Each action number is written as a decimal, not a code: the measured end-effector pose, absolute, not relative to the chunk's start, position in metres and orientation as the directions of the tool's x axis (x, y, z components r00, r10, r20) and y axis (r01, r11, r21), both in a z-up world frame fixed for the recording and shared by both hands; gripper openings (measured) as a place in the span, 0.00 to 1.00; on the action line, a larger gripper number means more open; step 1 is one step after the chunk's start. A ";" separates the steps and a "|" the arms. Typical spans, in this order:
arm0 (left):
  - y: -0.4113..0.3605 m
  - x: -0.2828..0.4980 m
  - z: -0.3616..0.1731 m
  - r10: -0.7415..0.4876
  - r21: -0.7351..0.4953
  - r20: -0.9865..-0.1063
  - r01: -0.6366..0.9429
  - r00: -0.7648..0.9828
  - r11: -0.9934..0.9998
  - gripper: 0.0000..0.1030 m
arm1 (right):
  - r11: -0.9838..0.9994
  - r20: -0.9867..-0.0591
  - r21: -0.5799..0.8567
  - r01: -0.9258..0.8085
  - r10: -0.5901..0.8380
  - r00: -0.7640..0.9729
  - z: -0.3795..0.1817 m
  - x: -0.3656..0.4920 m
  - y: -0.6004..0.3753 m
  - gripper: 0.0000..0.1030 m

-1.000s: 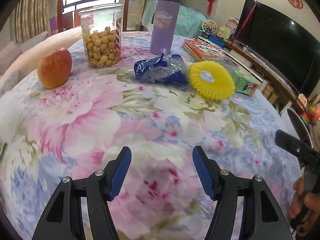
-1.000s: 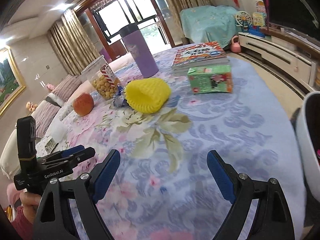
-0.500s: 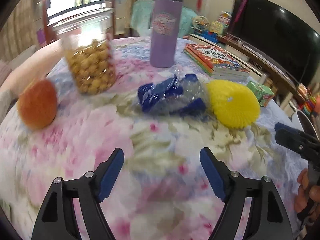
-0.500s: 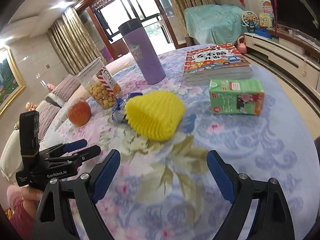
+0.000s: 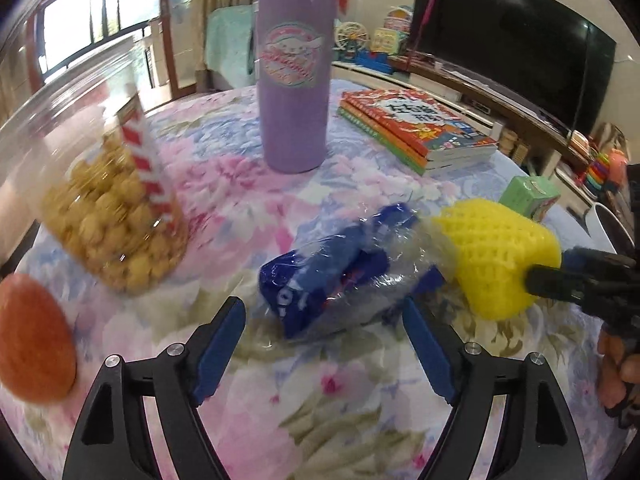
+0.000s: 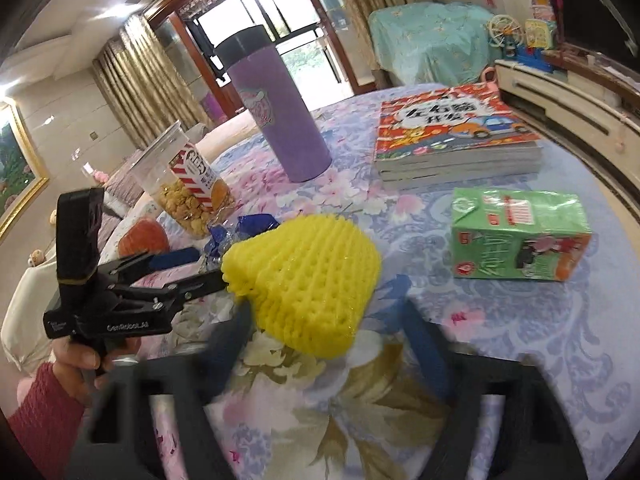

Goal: Collect trash
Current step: 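Grasp the blue plastic bag with the left tool while the right tool grasps the yellow foam net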

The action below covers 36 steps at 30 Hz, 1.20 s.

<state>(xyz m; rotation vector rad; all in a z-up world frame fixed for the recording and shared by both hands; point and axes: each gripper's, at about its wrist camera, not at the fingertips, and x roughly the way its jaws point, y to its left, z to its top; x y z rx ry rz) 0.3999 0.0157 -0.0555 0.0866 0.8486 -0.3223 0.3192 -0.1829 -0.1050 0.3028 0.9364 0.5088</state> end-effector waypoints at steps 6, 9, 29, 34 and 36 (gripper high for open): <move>-0.003 0.402 -0.067 -0.272 -0.032 -0.755 0.381 0.597 0.924 0.17 | 0.850 -0.697 0.461 -0.253 0.524 0.489 -0.109 0.314 -0.191 0.14; -0.014 0.402 -0.073 -0.270 0.000 -0.763 0.418 0.587 0.908 0.01 | 0.852 -0.695 0.468 -0.236 0.520 0.498 -0.108 0.309 -0.196 0.13; -0.049 0.267 -0.036 -0.293 -0.189 -0.741 0.231 0.605 0.954 0.00 | 0.857 -0.670 0.474 -0.204 0.501 0.548 -0.078 0.232 -0.261 0.13; -0.076 0.227 -0.027 -0.336 -0.251 -0.731 0.224 0.594 0.942 0.00 | 0.866 -0.667 0.457 -0.201 0.483 0.567 -0.070 0.207 -0.286 0.13; -0.089 0.217 -0.025 -0.355 -0.260 -0.730 0.242 0.584 0.935 0.00 | 0.872 -0.665 0.451 -0.189 0.470 0.580 -0.068 0.197 -0.299 0.13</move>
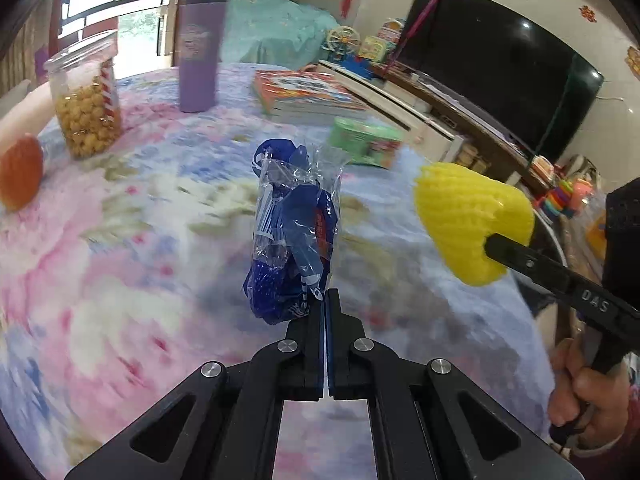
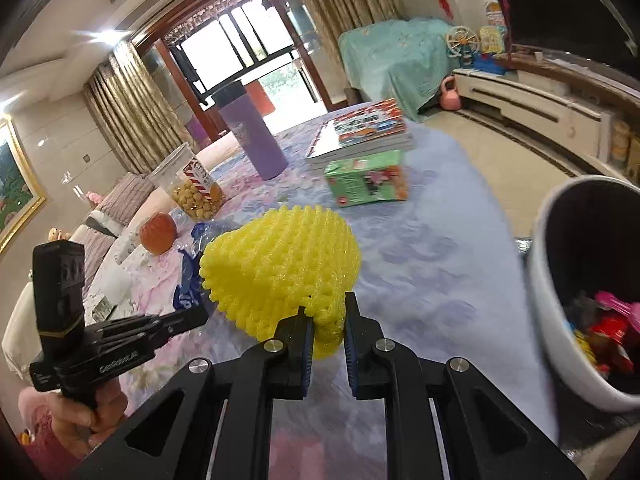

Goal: Collect trash
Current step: 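Carry the blue bag and yellow foam net over the bin with both tools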

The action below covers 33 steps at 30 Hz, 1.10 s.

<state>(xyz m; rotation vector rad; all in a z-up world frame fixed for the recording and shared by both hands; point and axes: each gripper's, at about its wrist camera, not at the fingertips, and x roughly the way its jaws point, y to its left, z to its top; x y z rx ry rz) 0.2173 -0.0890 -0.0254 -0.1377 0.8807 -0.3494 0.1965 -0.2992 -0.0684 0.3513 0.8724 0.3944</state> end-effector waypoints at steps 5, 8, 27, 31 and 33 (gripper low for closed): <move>-0.117 0.204 -0.020 -0.389 -0.265 -0.731 0.292 0.560 0.919 0.00 | 0.884 -0.666 0.448 -0.133 0.429 0.610 -0.068 0.176 -0.332 0.13; -0.130 0.198 -0.016 -0.400 -0.257 -0.730 0.320 0.554 0.912 0.00 | 0.891 -0.666 0.444 -0.100 0.402 0.629 -0.066 0.165 -0.349 0.13; -0.197 0.191 -0.008 -0.373 -0.190 -0.757 0.365 0.537 0.911 0.00 | 0.907 -0.660 0.421 0.010 0.299 0.689 -0.060 0.121 -0.416 0.13; -0.210 0.190 -0.005 -0.376 -0.179 -0.756 0.383 0.536 0.906 0.00 | 0.907 -0.651 0.420 0.020 0.285 0.704 -0.056 0.117 -0.425 0.13; -0.214 0.191 -0.004 -0.378 -0.177 -0.757 0.390 0.534 0.904 0.00 | 0.908 -0.648 0.418 0.029 0.276 0.710 -0.055 0.116 -0.431 0.13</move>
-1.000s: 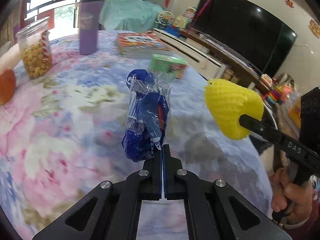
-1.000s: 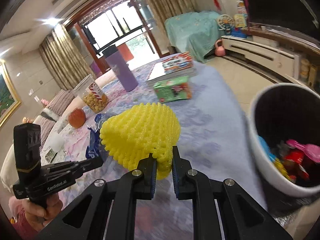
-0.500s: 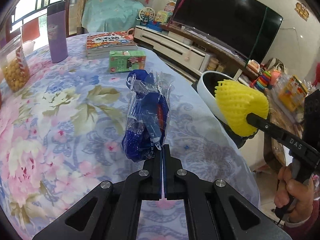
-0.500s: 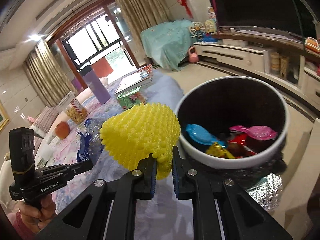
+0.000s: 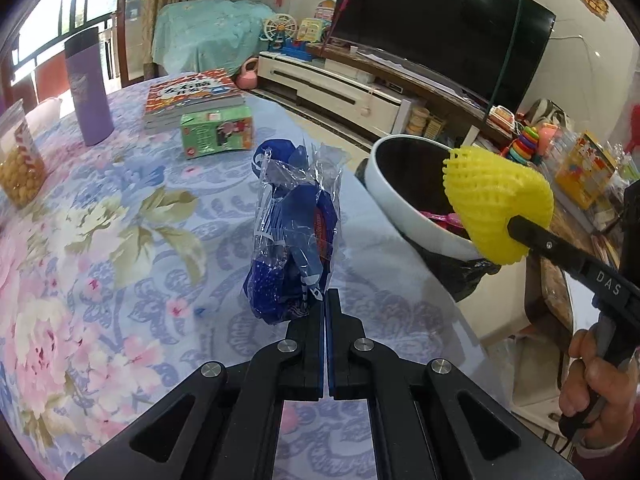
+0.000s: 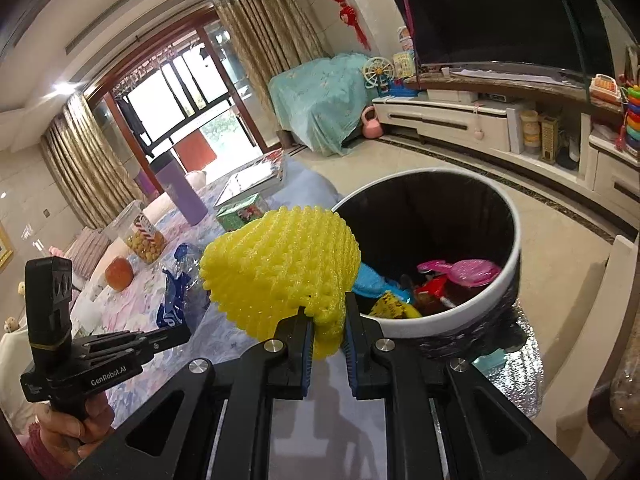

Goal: Collect trash
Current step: 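Carry the blue bag and yellow foam net over the bin with both tools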

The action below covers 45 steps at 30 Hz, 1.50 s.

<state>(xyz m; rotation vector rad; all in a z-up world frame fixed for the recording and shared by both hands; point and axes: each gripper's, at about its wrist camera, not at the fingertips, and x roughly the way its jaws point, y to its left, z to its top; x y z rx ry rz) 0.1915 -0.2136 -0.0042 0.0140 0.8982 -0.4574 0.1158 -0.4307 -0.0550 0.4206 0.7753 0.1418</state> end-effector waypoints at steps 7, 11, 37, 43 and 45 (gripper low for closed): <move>-0.233 0.195 -0.003 -0.391 -0.168 -0.759 0.424 0.521 0.890 0.00 | 0.911 -0.642 0.408 0.058 0.241 0.728 -0.050 0.111 -0.447 0.13; -0.241 0.198 -0.002 -0.399 -0.167 -0.757 0.438 0.517 0.884 0.00 | 0.913 -0.643 0.403 0.072 0.226 0.732 -0.050 0.110 -0.454 0.13; -0.295 0.223 -0.005 -0.409 -0.120 -0.765 0.514 0.498 0.849 0.00 | 0.923 -0.658 0.366 0.122 0.163 0.735 -0.050 0.119 -0.483 0.13; -0.305 0.232 -0.005 -0.414 -0.120 -0.766 0.525 0.491 0.843 0.00 | 0.926 -0.663 0.354 0.127 0.153 0.733 -0.049 0.126 -0.489 0.13; -0.308 0.236 -0.005 -0.416 -0.118 -0.767 0.529 0.489 0.840 0.00 | 0.927 -0.668 0.353 0.129 0.153 0.729 -0.051 0.129 -0.490 0.13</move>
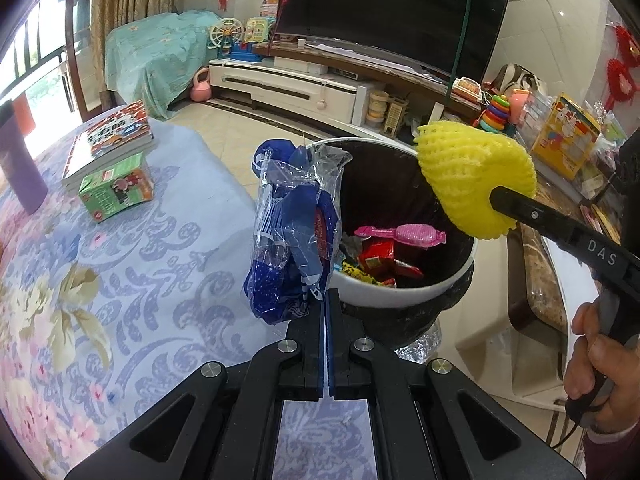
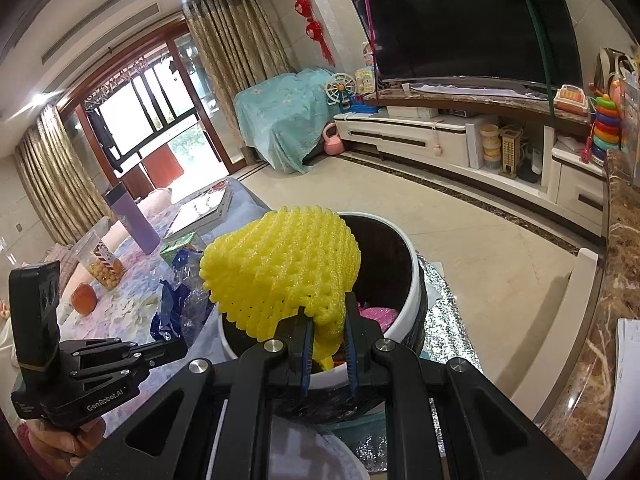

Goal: Collect trash
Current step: 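Carry the blue bag and yellow foam net over the bin with both tools, then open both tools to drop the blue bag and foam net into the bin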

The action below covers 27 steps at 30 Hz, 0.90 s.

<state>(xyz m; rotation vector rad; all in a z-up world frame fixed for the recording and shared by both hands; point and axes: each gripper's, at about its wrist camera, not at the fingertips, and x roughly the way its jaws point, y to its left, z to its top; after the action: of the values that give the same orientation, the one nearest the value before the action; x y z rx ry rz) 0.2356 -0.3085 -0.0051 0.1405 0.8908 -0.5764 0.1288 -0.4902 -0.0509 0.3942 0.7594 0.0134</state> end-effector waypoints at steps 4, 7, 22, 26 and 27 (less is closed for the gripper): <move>-0.316 0.241 -0.004 -0.418 -0.112 -0.767 0.540 0.487 0.834 0.00 | 0.927 -0.676 0.348 0.135 0.149 0.722 -0.055 0.133 -0.493 0.13; -0.322 0.246 -0.004 -0.420 -0.108 -0.768 0.548 0.484 0.829 0.00 | 0.927 -0.683 0.347 0.140 0.147 0.715 -0.057 0.136 -0.495 0.13; -0.345 0.263 -0.009 -0.427 -0.103 -0.775 0.573 0.466 0.813 0.00 | 0.932 -0.710 0.328 0.157 0.133 0.692 -0.063 0.152 -0.504 0.13; -0.349 0.265 -0.008 -0.428 -0.099 -0.775 0.579 0.465 0.809 0.00 | 0.932 -0.715 0.325 0.162 0.131 0.687 -0.066 0.156 -0.506 0.13; -0.350 0.265 -0.008 -0.428 -0.099 -0.776 0.580 0.464 0.808 0.00 | 0.932 -0.716 0.325 0.162 0.130 0.686 -0.066 0.157 -0.507 0.13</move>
<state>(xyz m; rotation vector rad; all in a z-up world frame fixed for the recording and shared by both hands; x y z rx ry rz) 0.2652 -0.3497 -0.0083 0.1894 0.8942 -0.6236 0.1566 -0.5067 -0.0660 0.3816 0.8199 -0.0186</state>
